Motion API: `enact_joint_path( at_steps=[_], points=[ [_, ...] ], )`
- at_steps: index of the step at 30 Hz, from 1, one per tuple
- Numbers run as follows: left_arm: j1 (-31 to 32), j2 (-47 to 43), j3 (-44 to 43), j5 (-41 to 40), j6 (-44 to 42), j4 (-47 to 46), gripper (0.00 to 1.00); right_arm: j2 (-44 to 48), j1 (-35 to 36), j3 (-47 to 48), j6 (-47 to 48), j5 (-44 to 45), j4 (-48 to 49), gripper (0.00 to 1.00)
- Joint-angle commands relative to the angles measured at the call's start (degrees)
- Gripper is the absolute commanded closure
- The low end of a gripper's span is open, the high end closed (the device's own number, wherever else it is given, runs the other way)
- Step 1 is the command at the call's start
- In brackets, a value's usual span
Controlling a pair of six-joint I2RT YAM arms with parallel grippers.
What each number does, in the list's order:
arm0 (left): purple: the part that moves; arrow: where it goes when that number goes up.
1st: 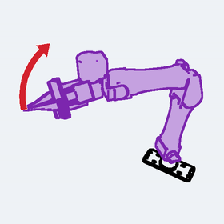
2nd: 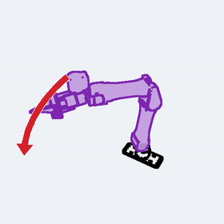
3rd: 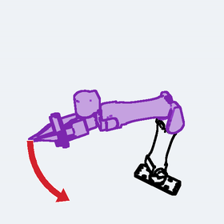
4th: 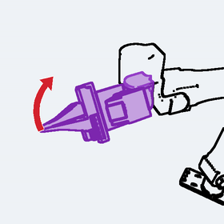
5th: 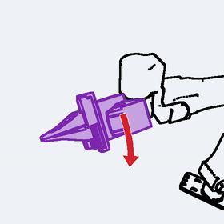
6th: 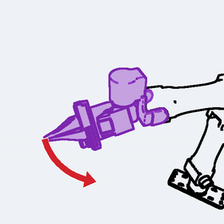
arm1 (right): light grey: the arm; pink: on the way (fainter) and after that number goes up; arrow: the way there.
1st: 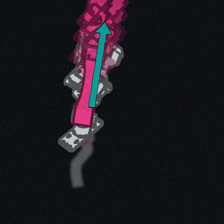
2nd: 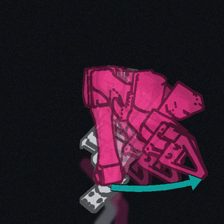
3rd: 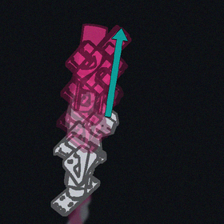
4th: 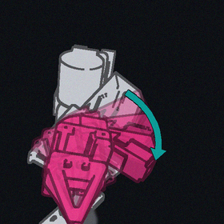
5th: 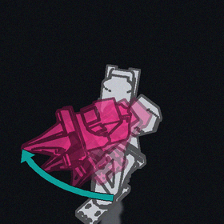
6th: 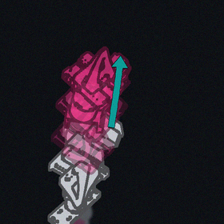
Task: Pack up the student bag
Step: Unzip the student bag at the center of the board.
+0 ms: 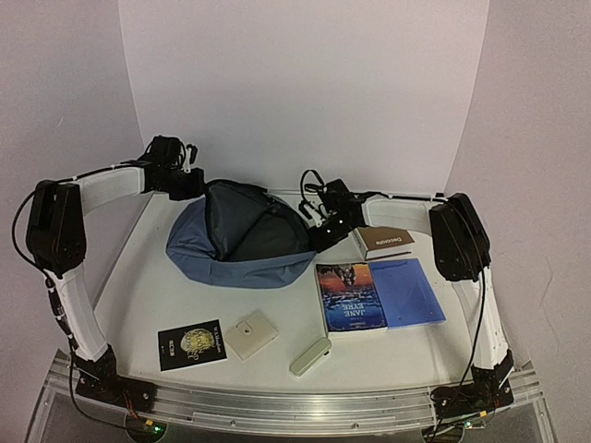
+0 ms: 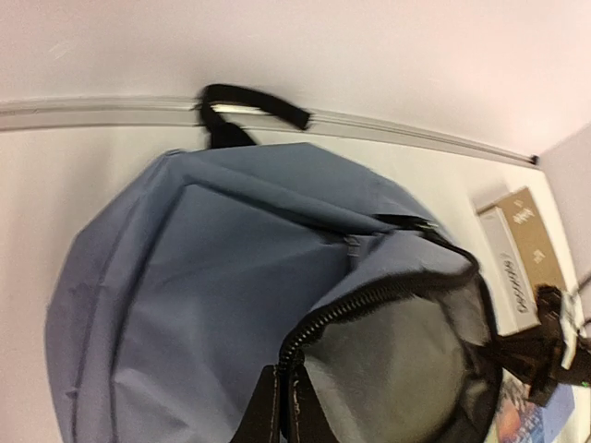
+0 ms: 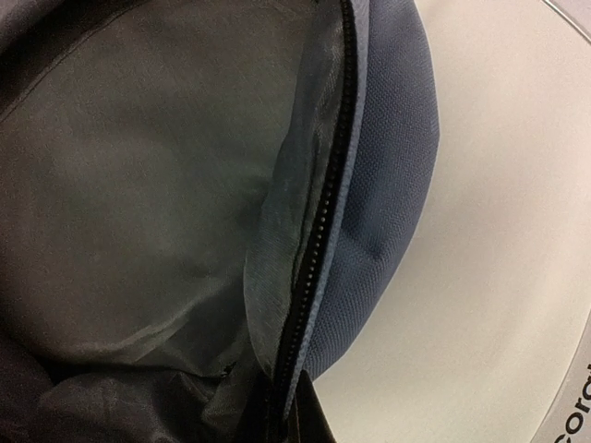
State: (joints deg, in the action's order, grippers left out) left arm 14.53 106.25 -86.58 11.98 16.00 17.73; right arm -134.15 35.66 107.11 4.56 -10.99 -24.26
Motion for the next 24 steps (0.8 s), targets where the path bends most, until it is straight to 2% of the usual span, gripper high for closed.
enact_joint_path(
  at_steps=[1,5,10,13,16,19,24],
  points=[
    [-4.61,6.24,-3.1,-3.3,-0.02,4.13,1.0,1.48,-0.44,-1.53,3.68,2.71,-0.05,1.0],
    [-4.82,12.02,-3.71,-3.49,-0.01,5.03,1.0,1.44,-0.43,-1.77,3.6,1.86,0.0,1.0],
    [-4.9,17.13,-3.39,-8.38,0.76,5.69,0.99,1.34,-0.44,-1.47,3.76,1.57,-0.08,1.0],
    [-4.88,17.38,-3.05,-6.12,0.55,4.9,0.82,1.43,-0.46,-1.18,3.52,1.04,-0.09,1.0],
    [-4.74,13.47,0.15,-0.75,0.05,1.09,0.62,1.87,-0.44,-0.93,2.54,-0.46,-0.17,0.98],
    [-4.47,7.3,3.14,2.16,-0.24,-2.79,0.47,2.67,-0.42,-0.7,0.84,-2.54,-0.35,0.9],
    [-3.7,0.64,4.84,6.48,-1.41,-3.84,0.32,3.3,-0.48,0.27,-2.1,-4.6,-0.44,0.71]
  ],
)
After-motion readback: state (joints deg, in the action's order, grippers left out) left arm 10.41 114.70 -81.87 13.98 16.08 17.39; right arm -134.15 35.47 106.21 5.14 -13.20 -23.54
